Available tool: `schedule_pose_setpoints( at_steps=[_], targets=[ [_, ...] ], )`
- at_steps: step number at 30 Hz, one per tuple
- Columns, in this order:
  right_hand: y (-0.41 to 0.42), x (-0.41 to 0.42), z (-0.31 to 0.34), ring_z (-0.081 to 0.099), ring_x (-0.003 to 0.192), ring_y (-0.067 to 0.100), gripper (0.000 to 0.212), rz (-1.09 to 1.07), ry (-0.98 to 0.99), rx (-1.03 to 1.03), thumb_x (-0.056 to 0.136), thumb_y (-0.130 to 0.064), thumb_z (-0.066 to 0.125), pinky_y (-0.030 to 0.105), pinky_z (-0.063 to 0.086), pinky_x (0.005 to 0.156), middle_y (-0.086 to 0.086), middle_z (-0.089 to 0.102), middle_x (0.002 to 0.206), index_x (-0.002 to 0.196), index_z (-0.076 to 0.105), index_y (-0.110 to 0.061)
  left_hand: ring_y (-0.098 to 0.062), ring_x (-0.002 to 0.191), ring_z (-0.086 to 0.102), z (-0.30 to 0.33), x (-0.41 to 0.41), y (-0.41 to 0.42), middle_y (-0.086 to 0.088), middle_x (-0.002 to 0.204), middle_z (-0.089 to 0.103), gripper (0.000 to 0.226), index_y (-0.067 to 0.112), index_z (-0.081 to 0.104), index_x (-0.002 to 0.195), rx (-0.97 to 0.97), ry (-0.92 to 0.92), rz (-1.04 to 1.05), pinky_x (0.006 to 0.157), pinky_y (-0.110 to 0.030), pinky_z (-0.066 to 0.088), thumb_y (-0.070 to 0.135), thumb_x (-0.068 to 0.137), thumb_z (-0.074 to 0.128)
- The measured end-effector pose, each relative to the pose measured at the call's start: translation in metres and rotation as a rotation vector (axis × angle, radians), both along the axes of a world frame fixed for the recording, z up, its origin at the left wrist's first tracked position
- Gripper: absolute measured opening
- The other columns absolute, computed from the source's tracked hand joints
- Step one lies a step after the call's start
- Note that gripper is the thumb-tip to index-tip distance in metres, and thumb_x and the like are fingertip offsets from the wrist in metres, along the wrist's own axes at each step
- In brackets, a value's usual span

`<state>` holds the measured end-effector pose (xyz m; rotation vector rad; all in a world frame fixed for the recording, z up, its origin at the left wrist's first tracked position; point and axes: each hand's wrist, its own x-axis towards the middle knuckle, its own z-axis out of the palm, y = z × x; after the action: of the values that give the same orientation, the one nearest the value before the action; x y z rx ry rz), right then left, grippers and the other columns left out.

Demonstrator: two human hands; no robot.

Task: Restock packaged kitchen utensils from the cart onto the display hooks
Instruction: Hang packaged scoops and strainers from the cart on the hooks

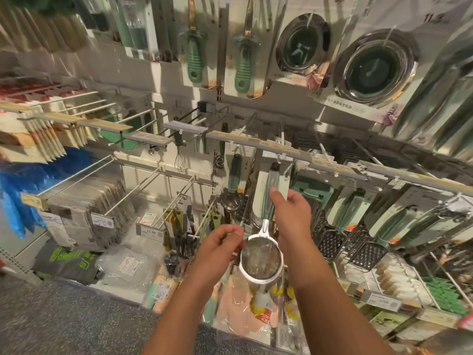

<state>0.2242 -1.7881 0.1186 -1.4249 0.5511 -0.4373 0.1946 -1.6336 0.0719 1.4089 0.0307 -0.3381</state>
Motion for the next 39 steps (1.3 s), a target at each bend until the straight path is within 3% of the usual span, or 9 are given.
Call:
schedule_pose_setpoints(
  at_steps=[3, 5, 8, 13, 17, 22, 26, 32, 39],
  targets=[
    [-0.003, 0.016, 0.003, 0.064, 0.086, 0.012, 0.022, 0.009, 0.057, -0.001, 0.101, -0.027, 0.066, 0.027, 0.043, 0.064, -0.003, 0.069, 0.097, 0.113, 0.068, -0.009, -0.011, 0.095, 0.070, -0.001, 0.002, 0.005, 0.008, 0.089, 0.077, 0.012, 0.029, 0.075, 0.106, 0.011, -0.004, 0.005, 0.083, -0.030, 0.052, 0.033, 0.100, 0.064],
    [-0.004, 0.022, 0.000, 0.063, 0.094, 0.015, 0.025, 0.056, 0.101, -0.004, 0.104, -0.029, 0.062, 0.029, 0.044, 0.080, -0.006, 0.066, 0.101, 0.119, 0.062, -0.009, -0.011, 0.103, 0.069, -0.002, 0.002, 0.009, 0.010, 0.095, 0.078, 0.012, 0.031, 0.074, 0.106, 0.023, 0.000, -0.001, 0.090, -0.033, 0.052, 0.033, 0.100, 0.064],
    [-0.003, 0.023, -0.012, 0.053, 0.132, 0.027, 0.057, 0.091, 0.181, 0.002, 0.104, -0.035, 0.059, 0.038, 0.040, 0.106, 0.004, 0.058, 0.142, 0.152, 0.044, -0.006, -0.007, 0.113, 0.065, -0.009, 0.002, 0.017, 0.014, 0.112, 0.076, 0.012, 0.033, 0.074, 0.106, 0.028, 0.018, -0.011, 0.101, -0.035, 0.049, 0.037, 0.098, 0.066],
    [0.004, -0.005, -0.039, 0.053, 0.129, 0.023, 0.052, 0.052, 0.239, 0.004, 0.103, -0.036, 0.061, 0.034, 0.038, 0.102, 0.004, 0.056, 0.145, 0.148, 0.050, -0.012, -0.008, 0.118, 0.064, -0.016, 0.005, 0.029, 0.014, 0.119, 0.073, 0.014, 0.038, 0.075, 0.106, 0.037, 0.056, -0.032, 0.100, -0.035, 0.050, 0.042, 0.095, 0.069],
    [0.016, -0.030, -0.049, 0.064, 0.108, 0.022, 0.021, -0.056, 0.288, 0.032, 0.100, -0.031, 0.066, 0.048, 0.052, 0.103, 0.008, 0.069, 0.116, 0.115, 0.068, -0.016, -0.010, 0.118, 0.065, -0.018, 0.010, 0.038, 0.014, 0.121, 0.073, 0.012, 0.043, 0.075, 0.105, 0.051, 0.080, -0.082, 0.103, -0.040, 0.050, 0.045, 0.094, 0.069],
    [0.023, -0.077, -0.065, 0.058, 0.083, 0.025, 0.013, -0.161, 0.286, 0.094, 0.099, -0.022, 0.065, 0.036, 0.049, 0.068, 0.009, 0.067, 0.087, 0.093, 0.070, -0.012, -0.015, 0.102, 0.069, -0.022, 0.011, 0.027, 0.003, 0.113, 0.075, 0.012, 0.025, 0.073, 0.105, 0.072, 0.110, -0.237, 0.081, -0.030, 0.051, 0.032, 0.100, 0.064],
    [0.020, -0.141, -0.083, 0.055, 0.081, 0.025, 0.032, -0.335, 0.274, 0.183, 0.099, -0.030, 0.067, 0.039, 0.046, 0.071, 0.013, 0.062, 0.090, 0.096, 0.066, 0.002, -0.018, 0.095, 0.069, -0.036, -0.005, -0.009, -0.003, 0.113, 0.074, 0.013, 0.024, 0.070, 0.108, 0.196, 0.098, -0.481, 0.075, -0.030, 0.049, 0.032, 0.100, 0.064],
    [-0.010, -0.246, -0.099, 0.062, 0.078, 0.018, 0.016, -0.594, 0.277, 0.263, 0.099, -0.033, 0.067, 0.035, 0.050, 0.074, 0.001, 0.072, 0.092, 0.094, 0.068, -0.018, -0.012, 0.087, 0.065, -0.050, -0.078, -0.076, -0.003, 0.115, 0.071, 0.022, 0.018, 0.068, 0.117, 0.356, -0.044, -0.808, 0.069, -0.025, 0.046, 0.033, 0.103, 0.060],
    [-0.063, -0.417, -0.145, 0.063, 0.080, 0.020, 0.017, -0.919, 0.245, 0.406, 0.098, -0.035, 0.067, 0.032, 0.049, 0.069, 0.004, 0.071, 0.096, 0.094, 0.068, -0.019, -0.016, 0.078, 0.065, -0.068, -0.210, -0.174, 0.000, 0.093, 0.073, 0.009, 0.027, 0.070, 0.095, 0.513, -0.214, -1.157, 0.061, -0.024, 0.045, 0.034, 0.098, 0.065]
  ],
)
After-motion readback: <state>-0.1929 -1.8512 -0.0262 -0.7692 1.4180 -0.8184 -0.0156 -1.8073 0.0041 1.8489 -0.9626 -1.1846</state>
